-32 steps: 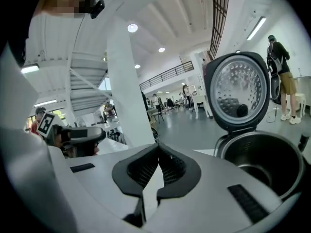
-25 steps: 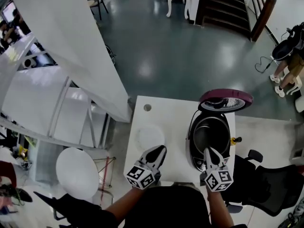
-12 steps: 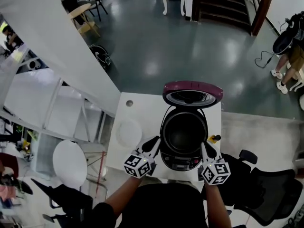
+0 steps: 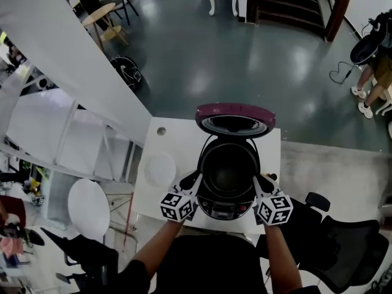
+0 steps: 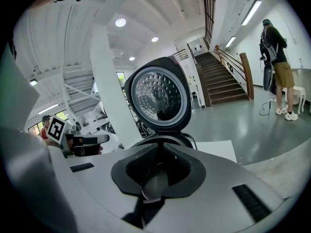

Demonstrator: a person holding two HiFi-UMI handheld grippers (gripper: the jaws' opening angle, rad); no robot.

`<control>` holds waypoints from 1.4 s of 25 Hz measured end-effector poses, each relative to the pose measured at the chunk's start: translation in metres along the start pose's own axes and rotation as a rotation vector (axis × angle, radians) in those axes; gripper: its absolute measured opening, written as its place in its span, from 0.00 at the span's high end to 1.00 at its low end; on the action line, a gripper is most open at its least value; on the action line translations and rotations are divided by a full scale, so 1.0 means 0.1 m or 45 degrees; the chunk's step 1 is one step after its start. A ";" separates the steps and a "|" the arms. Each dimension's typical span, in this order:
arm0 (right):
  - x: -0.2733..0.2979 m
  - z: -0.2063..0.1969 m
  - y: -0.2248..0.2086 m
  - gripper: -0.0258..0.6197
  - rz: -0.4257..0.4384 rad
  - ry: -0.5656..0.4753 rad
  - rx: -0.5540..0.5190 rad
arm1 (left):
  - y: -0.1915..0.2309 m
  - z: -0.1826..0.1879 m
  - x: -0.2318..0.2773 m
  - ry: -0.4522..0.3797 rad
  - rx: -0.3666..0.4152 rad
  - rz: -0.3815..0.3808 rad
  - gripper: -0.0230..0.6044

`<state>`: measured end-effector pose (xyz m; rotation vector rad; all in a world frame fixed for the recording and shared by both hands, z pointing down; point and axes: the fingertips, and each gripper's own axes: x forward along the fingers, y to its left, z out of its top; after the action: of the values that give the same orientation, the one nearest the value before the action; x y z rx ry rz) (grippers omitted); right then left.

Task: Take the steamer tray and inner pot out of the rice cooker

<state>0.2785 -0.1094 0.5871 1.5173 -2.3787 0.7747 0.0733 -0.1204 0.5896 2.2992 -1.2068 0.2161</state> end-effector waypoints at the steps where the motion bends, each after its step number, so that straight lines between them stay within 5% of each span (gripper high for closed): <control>1: 0.04 -0.03 -0.03 0.95 -0.015 0.021 -0.010 | 0.02 -0.02 0.04 0.017 0.001 -0.003 0.92; 7: 0.17 -0.18 -0.24 0.93 -0.126 0.125 -0.035 | 0.12 -0.12 0.23 0.087 -0.011 -0.042 0.84; 14: 0.37 -0.29 -0.47 0.78 -0.222 0.224 -0.052 | 0.33 -0.25 0.45 0.189 -0.007 0.023 0.64; 35: 0.75 -0.58 -0.69 0.68 -0.447 0.559 -0.408 | 0.48 -0.58 0.90 0.563 0.191 0.088 0.55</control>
<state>0.3014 -0.1592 0.6908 1.4006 -1.7577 0.5432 0.0933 -0.1768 0.6900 2.1730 -1.0659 0.8180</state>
